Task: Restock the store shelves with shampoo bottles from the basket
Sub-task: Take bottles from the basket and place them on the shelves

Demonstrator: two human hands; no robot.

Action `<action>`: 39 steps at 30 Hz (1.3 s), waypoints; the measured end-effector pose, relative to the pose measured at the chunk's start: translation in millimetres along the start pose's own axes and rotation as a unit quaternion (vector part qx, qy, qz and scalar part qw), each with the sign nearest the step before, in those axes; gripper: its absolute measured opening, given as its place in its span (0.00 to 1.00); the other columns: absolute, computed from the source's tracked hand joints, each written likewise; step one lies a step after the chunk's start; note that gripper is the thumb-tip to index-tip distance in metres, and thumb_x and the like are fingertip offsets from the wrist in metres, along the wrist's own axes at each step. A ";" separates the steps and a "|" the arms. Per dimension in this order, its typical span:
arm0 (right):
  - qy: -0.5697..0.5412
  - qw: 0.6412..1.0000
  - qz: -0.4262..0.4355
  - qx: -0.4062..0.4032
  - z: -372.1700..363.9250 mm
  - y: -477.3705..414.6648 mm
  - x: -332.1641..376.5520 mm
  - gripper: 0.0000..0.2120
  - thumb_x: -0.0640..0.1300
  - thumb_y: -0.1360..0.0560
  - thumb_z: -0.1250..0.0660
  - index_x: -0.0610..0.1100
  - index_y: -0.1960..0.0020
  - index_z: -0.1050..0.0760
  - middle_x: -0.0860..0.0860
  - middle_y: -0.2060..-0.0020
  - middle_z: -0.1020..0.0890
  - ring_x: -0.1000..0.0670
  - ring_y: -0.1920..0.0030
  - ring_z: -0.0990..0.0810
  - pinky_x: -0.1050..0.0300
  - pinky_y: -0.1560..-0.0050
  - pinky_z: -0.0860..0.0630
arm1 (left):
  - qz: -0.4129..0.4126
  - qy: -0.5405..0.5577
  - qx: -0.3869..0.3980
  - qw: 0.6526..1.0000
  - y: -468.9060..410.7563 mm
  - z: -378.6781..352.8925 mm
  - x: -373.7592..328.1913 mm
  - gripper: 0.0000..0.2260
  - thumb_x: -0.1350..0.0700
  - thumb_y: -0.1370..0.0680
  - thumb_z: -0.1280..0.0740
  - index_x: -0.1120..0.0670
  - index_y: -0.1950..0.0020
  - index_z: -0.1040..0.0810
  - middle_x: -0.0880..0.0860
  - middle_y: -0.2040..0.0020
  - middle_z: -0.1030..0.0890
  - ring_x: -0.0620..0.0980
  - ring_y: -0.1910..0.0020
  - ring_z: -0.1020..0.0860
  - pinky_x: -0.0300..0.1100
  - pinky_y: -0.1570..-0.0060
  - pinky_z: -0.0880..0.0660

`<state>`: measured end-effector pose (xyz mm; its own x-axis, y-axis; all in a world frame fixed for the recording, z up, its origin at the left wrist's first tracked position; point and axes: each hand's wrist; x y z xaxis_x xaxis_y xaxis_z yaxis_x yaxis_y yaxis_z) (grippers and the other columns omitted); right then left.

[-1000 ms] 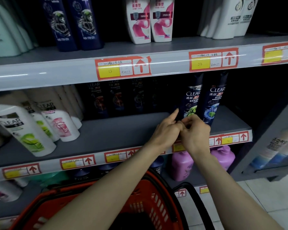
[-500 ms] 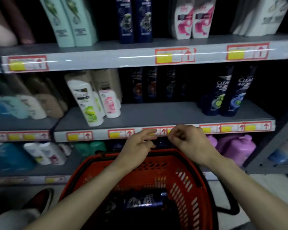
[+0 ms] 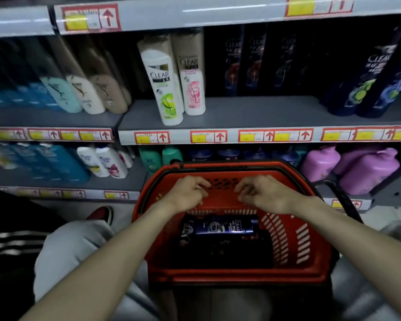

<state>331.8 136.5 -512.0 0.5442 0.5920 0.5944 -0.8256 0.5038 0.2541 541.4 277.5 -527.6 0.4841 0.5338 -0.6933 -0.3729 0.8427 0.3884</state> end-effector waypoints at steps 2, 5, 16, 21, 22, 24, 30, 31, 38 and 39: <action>-0.002 1.000 -0.014 -0.004 -6.2 -9.4 -5.2 0.06 0.48 0.22 0.28 0.53 0.46 0.18 0.59 0.57 0.17 0.60 0.54 0.18 0.68 0.53 0.25 | 0.024 -0.017 0.041 0.999 -9.3 1.1 2.8 0.12 0.58 0.19 0.34 0.49 0.36 0.19 0.52 0.49 0.13 0.50 0.54 0.14 0.38 0.57 0.20; 0.009 0.998 -0.055 0.037 -26.2 -29.5 -19.2 0.08 0.48 0.21 0.30 0.50 0.42 0.19 0.54 0.52 0.16 0.53 0.50 0.18 0.63 0.51 0.26 | 0.101 -0.055 0.120 0.986 -27.9 -3.5 9.1 0.13 0.56 0.17 0.37 0.53 0.33 0.22 0.53 0.45 0.15 0.52 0.51 0.14 0.45 0.49 0.17; -0.080 0.923 -0.370 0.071 -125.3 -63.3 -124.9 0.22 0.48 0.21 0.33 0.39 0.30 0.26 0.38 0.35 0.21 0.40 0.38 0.20 0.54 0.44 0.25 | 0.258 -0.209 0.213 0.919 -57.9 -66.7 104.6 0.17 0.56 0.13 0.42 0.63 0.28 0.26 0.60 0.27 0.26 0.58 0.32 0.24 0.45 0.37 0.28; -0.220 0.886 -0.405 0.058 -152.7 -64.0 -137.0 0.17 0.49 0.19 0.32 0.40 0.35 0.23 0.42 0.43 0.17 0.43 0.46 0.18 0.48 0.41 0.21 | 0.299 -0.152 0.239 0.911 -58.7 -94.4 129.1 0.20 0.57 0.13 0.44 0.63 0.22 0.34 0.62 0.23 0.31 0.59 0.26 0.29 0.46 0.30 0.32; -0.252 0.875 -0.411 0.053 -155.5 -64.5 -138.1 0.17 0.51 0.19 0.32 0.41 0.35 0.23 0.42 0.43 0.17 0.43 0.46 0.17 0.45 0.39 0.21 | 0.302 -0.138 0.221 0.917 -58.0 -97.7 130.5 0.20 0.57 0.13 0.44 0.63 0.22 0.35 0.62 0.23 0.31 0.59 0.25 0.30 0.45 0.30 0.31; -0.299 0.852 -0.424 0.064 -159.6 -67.6 -140.2 0.20 0.54 0.21 0.30 0.43 0.34 0.24 0.42 0.41 0.17 0.41 0.43 0.17 0.41 0.35 0.23 | 0.301 -0.135 0.197 0.923 -58.1 -100.3 133.4 0.19 0.56 0.14 0.39 0.63 0.24 0.31 0.61 0.26 0.26 0.58 0.28 0.26 0.44 0.40 0.25; -0.341 0.838 -0.425 0.034 -159.7 -85.0 -121.8 0.32 0.54 0.25 0.24 0.38 0.28 0.28 0.41 0.32 0.22 0.41 0.38 0.20 0.51 0.35 0.25 | 0.314 -0.142 0.133 0.929 -53.4 -91.0 134.9 0.25 0.50 0.20 0.29 0.60 0.27 0.26 0.60 0.28 0.25 0.58 0.31 0.24 0.45 0.35 0.27; -0.339 0.848 -0.406 0.030 -157.7 -86.5 -113.7 0.29 0.53 0.25 0.24 0.39 0.30 0.26 0.43 0.32 0.22 0.43 0.39 0.19 0.54 0.38 0.24 | 0.312 -0.153 0.113 0.931 -51.6 -86.0 132.5 0.26 0.48 0.21 0.28 0.59 0.27 0.25 0.60 0.29 0.23 0.58 0.32 0.23 0.45 0.34 0.26; -0.302 0.921 -0.241 -0.045 -123.8 -88.1 -35.0 0.24 0.32 0.30 0.22 0.44 0.38 0.23 0.46 0.44 0.17 0.52 0.47 0.16 0.67 0.55 0.20 | 0.224 -0.251 0.005 0.942 -39.4 -27.5 69.3 0.27 0.47 0.36 0.17 0.55 0.40 0.17 0.56 0.42 0.16 0.55 0.41 0.17 0.43 0.46 0.20; -0.293 0.931 -0.214 -0.034 -112.0 -86.6 -24.4 0.27 0.34 0.30 0.21 0.45 0.34 0.24 0.47 0.42 0.17 0.49 0.42 0.18 0.62 0.44 0.20 | 0.209 -0.261 -0.006 0.942 -35.3 -16.4 57.0 0.28 0.47 0.39 0.15 0.55 0.42 0.16 0.55 0.44 0.15 0.55 0.44 0.16 0.42 0.48 0.19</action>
<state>406.7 148.9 -634.0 0.6297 -0.1072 0.7694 -0.5302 0.6646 0.5265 569.2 277.0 -590.7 0.6155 0.7834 -0.0864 -0.6252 0.5521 0.5516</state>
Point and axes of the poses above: each hand's wrist, its own y-axis away from the middle knuckle, its own z-axis out of the back of the hand, x = y × z
